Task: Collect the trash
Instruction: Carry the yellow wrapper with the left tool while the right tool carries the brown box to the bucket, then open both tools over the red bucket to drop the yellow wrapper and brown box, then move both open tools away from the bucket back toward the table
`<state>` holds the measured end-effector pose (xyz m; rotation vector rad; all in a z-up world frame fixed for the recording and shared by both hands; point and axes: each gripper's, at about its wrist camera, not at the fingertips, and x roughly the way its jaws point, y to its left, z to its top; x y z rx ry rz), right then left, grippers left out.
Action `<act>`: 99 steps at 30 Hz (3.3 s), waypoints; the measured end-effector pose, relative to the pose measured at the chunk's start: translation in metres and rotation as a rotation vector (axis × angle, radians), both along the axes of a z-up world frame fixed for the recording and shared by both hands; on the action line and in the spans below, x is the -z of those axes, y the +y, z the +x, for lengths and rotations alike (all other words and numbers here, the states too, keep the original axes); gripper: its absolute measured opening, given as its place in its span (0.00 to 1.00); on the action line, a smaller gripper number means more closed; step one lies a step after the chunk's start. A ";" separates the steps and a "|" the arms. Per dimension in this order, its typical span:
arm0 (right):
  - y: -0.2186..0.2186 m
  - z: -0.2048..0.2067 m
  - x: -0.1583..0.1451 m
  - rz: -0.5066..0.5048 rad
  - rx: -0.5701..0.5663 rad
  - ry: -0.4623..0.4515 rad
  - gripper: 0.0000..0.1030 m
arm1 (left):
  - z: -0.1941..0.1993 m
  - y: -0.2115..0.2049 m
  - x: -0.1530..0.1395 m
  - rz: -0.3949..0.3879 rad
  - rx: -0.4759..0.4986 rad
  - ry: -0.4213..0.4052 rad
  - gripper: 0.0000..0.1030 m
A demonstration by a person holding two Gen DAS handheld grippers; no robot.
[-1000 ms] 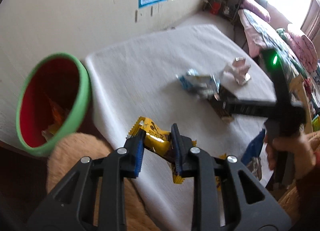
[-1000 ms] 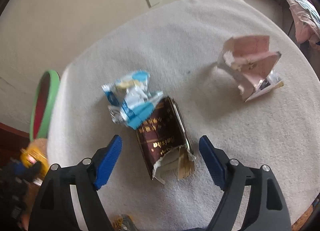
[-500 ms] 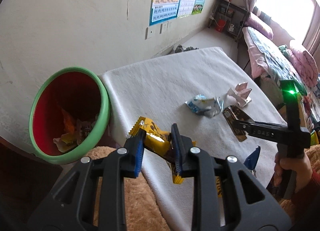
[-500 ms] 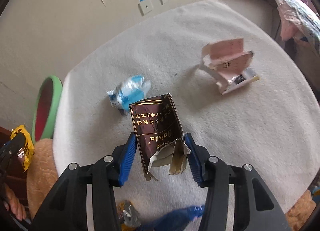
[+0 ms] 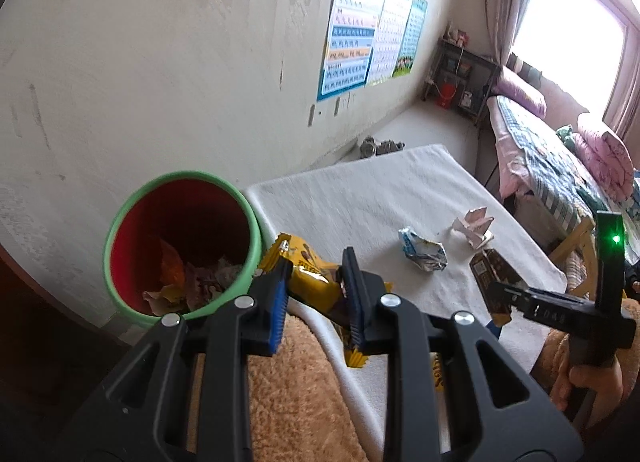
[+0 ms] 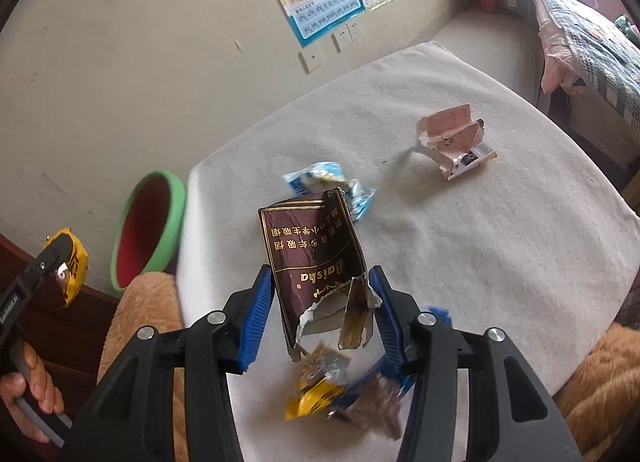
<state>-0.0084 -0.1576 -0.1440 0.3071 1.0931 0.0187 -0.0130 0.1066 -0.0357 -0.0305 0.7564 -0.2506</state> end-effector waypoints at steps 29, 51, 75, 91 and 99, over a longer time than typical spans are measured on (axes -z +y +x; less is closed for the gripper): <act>0.037 0.017 -0.031 0.009 -0.061 -0.068 0.46 | 0.010 0.040 0.003 -0.028 -0.078 -0.001 0.24; 0.138 0.108 -0.023 0.068 -0.266 -0.042 0.46 | 0.067 0.100 0.030 0.002 -0.200 0.063 0.24; 0.232 0.162 0.009 0.073 -0.415 0.028 0.47 | 0.095 0.144 0.070 -0.022 -0.275 0.173 0.24; 0.230 0.168 0.013 0.136 -0.366 0.016 0.61 | 0.101 0.152 0.082 -0.037 -0.327 0.185 0.57; 0.168 0.115 0.006 0.027 -0.304 -0.018 0.68 | 0.085 0.129 0.087 -0.038 -0.276 0.212 0.57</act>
